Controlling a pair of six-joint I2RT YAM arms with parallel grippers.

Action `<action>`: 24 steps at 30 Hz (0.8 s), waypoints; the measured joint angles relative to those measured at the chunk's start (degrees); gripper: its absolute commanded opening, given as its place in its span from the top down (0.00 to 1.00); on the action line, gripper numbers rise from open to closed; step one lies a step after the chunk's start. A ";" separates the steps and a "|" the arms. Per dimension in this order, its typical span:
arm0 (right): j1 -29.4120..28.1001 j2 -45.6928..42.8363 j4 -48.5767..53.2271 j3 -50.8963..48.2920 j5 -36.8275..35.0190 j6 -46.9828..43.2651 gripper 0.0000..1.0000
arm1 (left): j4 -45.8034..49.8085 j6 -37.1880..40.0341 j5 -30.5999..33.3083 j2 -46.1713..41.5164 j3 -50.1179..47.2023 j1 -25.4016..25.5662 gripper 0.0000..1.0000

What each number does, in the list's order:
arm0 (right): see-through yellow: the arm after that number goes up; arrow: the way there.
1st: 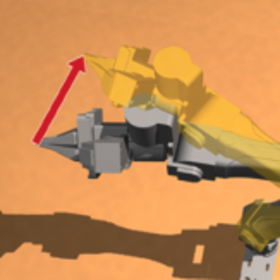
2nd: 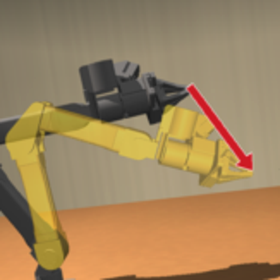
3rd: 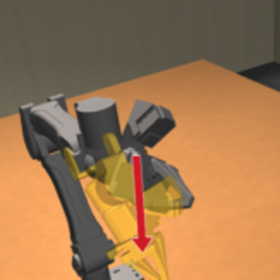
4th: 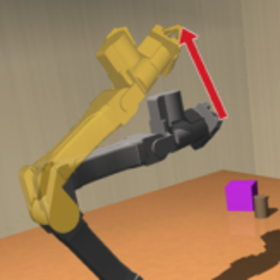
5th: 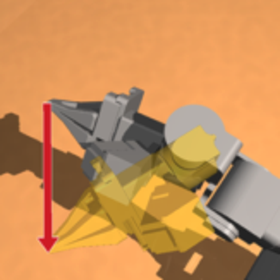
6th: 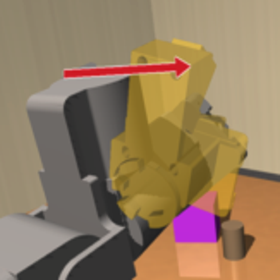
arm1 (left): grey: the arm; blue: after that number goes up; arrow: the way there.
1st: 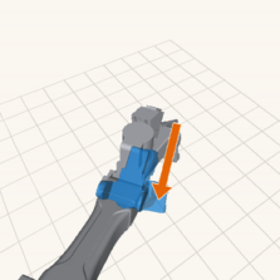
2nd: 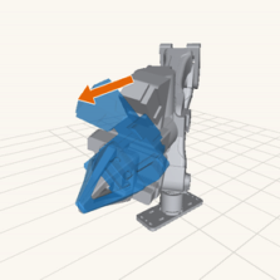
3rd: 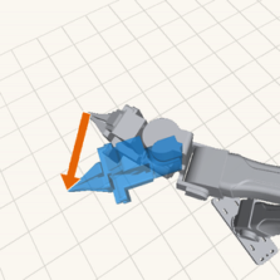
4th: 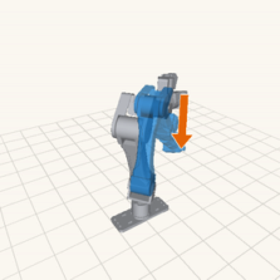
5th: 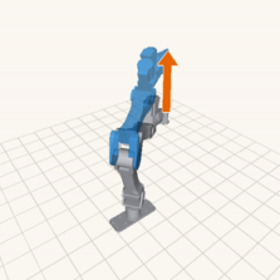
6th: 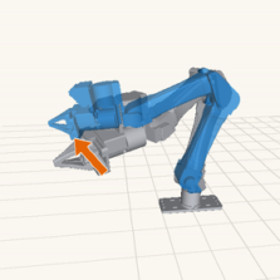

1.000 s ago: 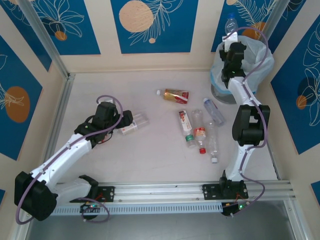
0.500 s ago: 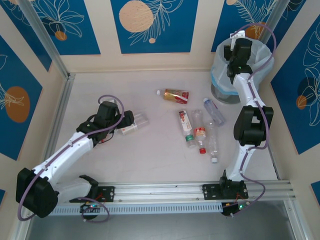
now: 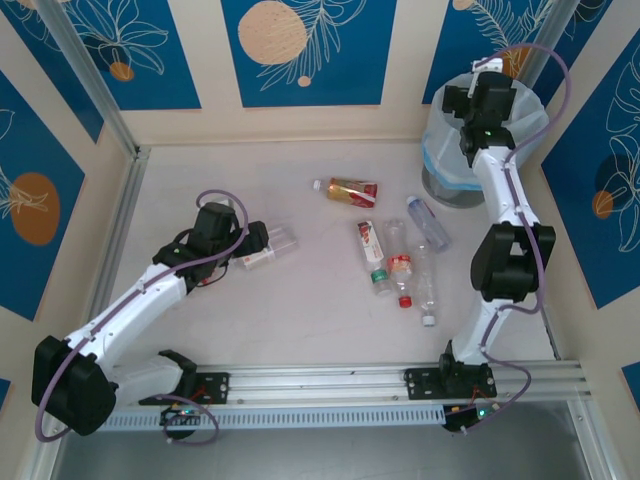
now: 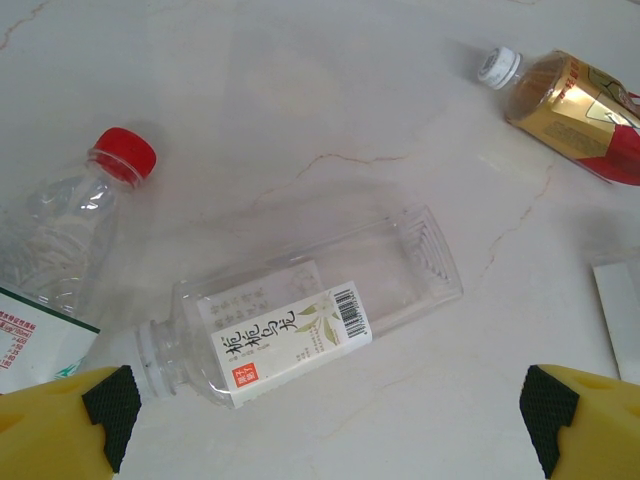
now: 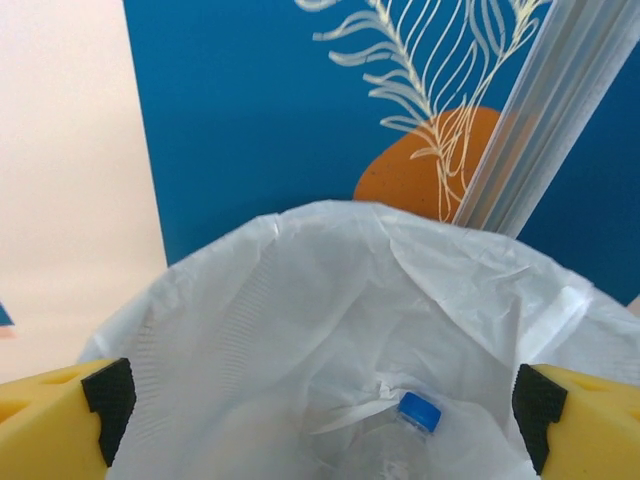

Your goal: Put the plastic bottles in the bin

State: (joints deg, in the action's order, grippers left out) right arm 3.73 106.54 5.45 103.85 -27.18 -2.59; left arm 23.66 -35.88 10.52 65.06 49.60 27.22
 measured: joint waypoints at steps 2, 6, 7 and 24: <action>-0.26 -3.30 0.07 -2.08 0.63 1.90 0.00 | 0.07 -0.26 0.04 0.00 0.00 0.00 0.01; -1.44 -10.86 -0.13 -7.56 2.97 6.97 0.00 | 1.14 -1.31 0.74 0.00 0.00 -0.09 0.01; -1.79 -12.46 -0.24 -9.03 3.65 8.11 0.00 | 1.27 -1.55 1.11 0.00 0.00 -0.13 0.01; -12.04 -31.43 1.73 -29.18 21.00 19.21 0.00 | 2.64 -1.03 2.99 -2.73 -2.32 -9.62 0.01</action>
State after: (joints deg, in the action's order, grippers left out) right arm -8.32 75.11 7.18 74.67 -6.17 16.62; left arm 26.30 -36.91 13.52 62.33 47.29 17.61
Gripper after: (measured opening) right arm 0.995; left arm 0.989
